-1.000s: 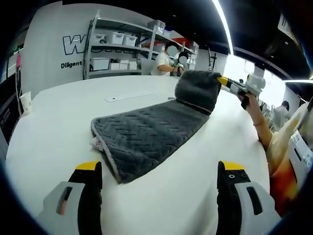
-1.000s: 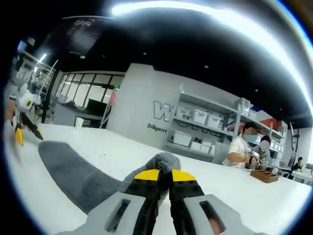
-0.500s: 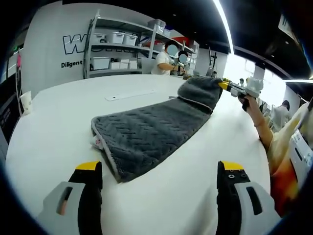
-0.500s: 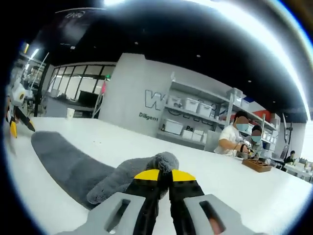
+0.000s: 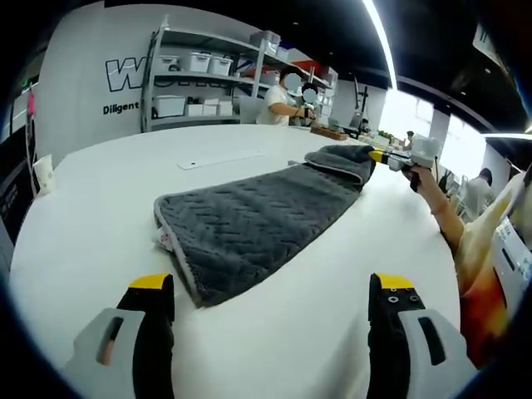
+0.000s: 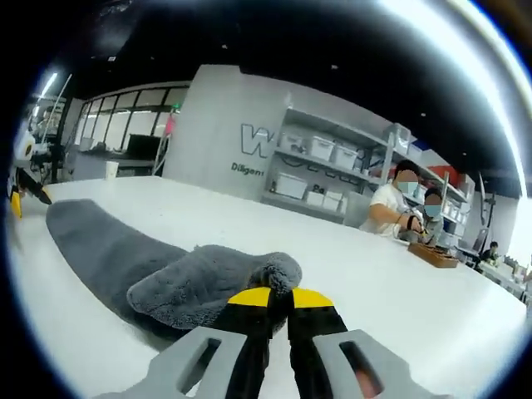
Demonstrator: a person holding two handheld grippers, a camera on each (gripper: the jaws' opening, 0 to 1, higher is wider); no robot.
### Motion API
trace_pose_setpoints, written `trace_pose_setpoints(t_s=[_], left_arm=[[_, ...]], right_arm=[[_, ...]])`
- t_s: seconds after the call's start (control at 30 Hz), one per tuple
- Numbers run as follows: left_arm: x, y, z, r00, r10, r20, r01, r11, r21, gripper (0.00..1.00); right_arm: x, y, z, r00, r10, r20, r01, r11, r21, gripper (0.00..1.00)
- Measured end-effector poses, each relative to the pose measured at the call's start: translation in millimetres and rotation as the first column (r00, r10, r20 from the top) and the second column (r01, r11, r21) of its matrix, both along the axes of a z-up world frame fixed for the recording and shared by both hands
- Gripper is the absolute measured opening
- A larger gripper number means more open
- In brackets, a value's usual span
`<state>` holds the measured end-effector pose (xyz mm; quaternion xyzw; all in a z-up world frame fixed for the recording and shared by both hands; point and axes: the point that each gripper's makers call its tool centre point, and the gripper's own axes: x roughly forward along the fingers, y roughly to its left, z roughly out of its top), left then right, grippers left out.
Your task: Open the folded towel by lifting each exposed corner and separating the folded layers until the towel lies flat within the target outline without major curled edges
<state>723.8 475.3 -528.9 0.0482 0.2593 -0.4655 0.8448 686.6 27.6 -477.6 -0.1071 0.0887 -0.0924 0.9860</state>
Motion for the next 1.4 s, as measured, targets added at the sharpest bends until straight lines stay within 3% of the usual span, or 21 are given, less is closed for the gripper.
trace_pose_setpoints(t_s=[0.5, 0.83, 1.4], left_arm=[[-0.3, -0.3, -1.9, 1.0, -0.002, -0.004, 0.002, 1.0, 0.009, 0.95], [-0.9, 0.1, -2.8, 1.0, -0.005, -0.002, 0.005, 1.0, 0.017, 0.95], [-0.4, 0.5, -2.6, 1.0, -0.005, -0.001, 0.005, 1.0, 0.019, 0.94]], right_arm=[[-8.2, -23.4, -28.8, 0.996, -0.039, -0.082, 0.046, 0.995, 0.088, 0.02], [-13.9, -32.8, -44.6, 0.986, -0.074, -0.15, 0.091, 0.99, 0.104, 0.05], [-26.9, -45.1, -43.1, 0.972, -0.155, -0.176, 0.172, 0.982, 0.081, 0.53]])
